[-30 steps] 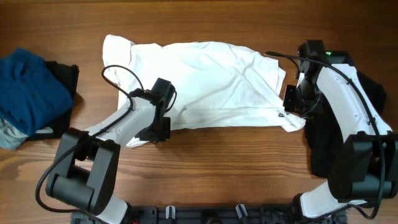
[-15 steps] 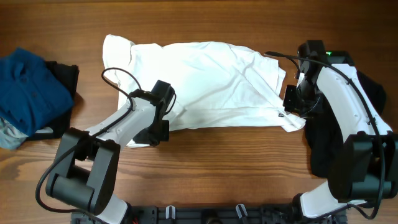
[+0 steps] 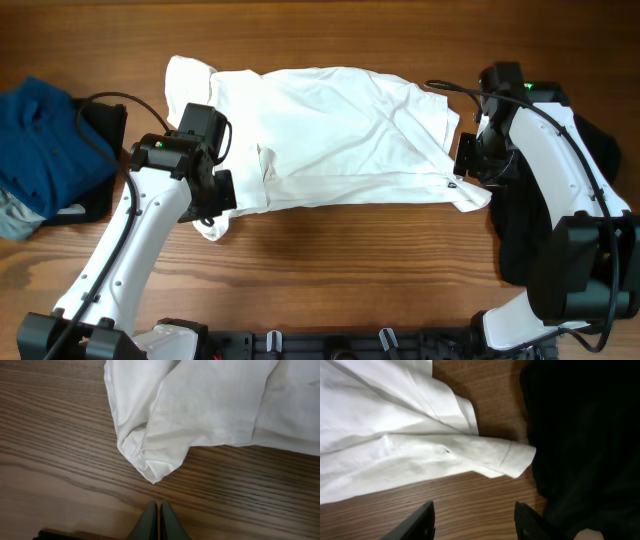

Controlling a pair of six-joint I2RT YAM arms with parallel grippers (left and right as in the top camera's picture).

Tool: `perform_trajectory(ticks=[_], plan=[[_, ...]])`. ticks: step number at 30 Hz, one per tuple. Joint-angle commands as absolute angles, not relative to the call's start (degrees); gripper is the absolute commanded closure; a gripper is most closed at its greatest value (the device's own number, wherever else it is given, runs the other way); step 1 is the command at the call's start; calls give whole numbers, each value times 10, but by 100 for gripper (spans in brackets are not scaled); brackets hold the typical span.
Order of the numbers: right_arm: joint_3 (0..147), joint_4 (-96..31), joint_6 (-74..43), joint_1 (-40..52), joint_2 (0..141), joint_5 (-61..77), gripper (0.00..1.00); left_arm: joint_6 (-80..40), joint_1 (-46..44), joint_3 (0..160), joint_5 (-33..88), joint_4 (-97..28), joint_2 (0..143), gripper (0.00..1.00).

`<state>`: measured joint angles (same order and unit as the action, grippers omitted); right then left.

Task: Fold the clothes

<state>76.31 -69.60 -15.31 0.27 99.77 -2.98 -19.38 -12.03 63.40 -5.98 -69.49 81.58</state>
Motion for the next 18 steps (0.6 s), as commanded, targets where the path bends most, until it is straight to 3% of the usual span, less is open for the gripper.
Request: perform_trajectory(ticks=[1,4,8,9,10,12,18], plan=[[764,-689,-150,1,1016,-25,49,-256,-109,639,-158,-729,813,96],[764,-685,-138,1,1039,-22,49,-275,-81,639,-136,-724,809,96],[764,-692,-148,1,1056,-1,49,-230,-76,639,-7,-702,809,96],[764,-691,-156,1,1056,-1,49,-213,-79,639,25,-695,809,90],[764,-691,-164,1,1055,0,49,-198,-84,638,48,-689,809,66],[764,-693,-167,1,1055,1,49,-197,-96,636,49,-688,811,43],[764,-697,-162,1,1055,1,48,-253,-119,604,5,-676,832,37]])
